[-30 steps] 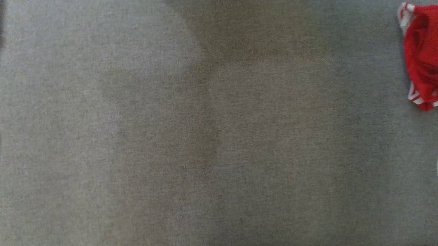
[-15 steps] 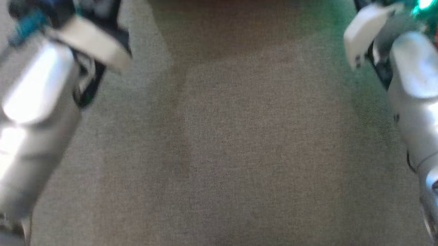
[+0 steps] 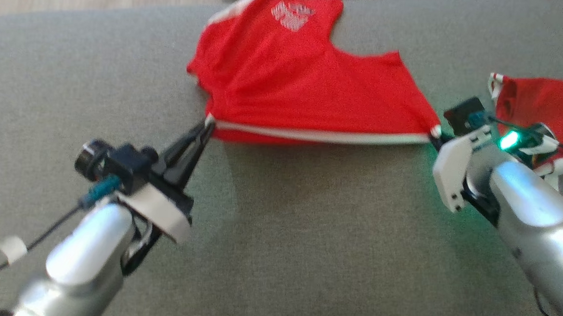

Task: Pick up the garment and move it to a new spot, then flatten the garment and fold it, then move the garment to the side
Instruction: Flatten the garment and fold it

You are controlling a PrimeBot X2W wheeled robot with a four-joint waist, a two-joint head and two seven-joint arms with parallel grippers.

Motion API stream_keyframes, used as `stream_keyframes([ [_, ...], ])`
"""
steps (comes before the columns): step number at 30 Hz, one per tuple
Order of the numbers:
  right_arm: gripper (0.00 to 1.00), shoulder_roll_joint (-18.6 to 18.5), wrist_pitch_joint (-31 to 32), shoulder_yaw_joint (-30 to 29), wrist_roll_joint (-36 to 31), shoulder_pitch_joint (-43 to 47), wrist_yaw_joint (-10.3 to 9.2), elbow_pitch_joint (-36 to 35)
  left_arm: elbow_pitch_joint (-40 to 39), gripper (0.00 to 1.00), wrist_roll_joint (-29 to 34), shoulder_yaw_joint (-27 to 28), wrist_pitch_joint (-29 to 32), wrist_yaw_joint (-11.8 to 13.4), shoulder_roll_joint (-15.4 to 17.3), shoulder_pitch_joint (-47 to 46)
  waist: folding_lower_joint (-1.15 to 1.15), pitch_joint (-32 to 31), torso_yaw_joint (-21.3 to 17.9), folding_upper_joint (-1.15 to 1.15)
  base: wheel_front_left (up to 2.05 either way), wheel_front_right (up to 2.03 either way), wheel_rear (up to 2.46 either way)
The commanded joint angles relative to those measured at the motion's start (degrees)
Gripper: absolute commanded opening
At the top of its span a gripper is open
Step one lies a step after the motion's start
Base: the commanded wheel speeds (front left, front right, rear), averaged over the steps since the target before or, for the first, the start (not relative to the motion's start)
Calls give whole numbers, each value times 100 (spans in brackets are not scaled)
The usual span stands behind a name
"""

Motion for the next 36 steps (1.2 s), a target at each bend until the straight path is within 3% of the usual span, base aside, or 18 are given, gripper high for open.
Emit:
stream_keyframes([
  [1,0,-400,232,183,343,182,37,-356,-174,0,54,176,-46,13,284,-55,2,-208,26,0,0,0,0],
  [2,0,-400,232,183,343,182,37,-356,-174,0,54,176,-46,13,284,-55,2,-208,26,0,0,0,0],
  [6,0,-1255,868,606,1352,616,37,-1542,-291,0,151,86,-46,12,353,265,2,-463,22,0,0,0,0],
  [10,0,-1949,1310,824,1935,982,37,-2507,-406,0,173,28,-46,13,386,665,2,-749,-14,0,0,0,0],
  [15,0,-2718,1885,888,2349,1494,37,-3575,-857,0,66,-118,25,69,485,1259,2,-1088,-69,0,0,0,0],
  [22,0,-3427,2431,677,2635,2210,37,-4678,-1806,0,-90,-292,317,316,619,1946,2,-1214,-108,0,0,0,0],
  [27,0,-3664,2549,233,2484,2422,37,-5062,-2124,0,-100,-285,390,506,620,2043,2,-1171,-32,0,0,0,0],
  [36,0,-3421,2611,-389,1746,1979,37,-5244,-2106,0,-99,-85,421,592,521,1547,2,-736,277,0,0,0,0],
])
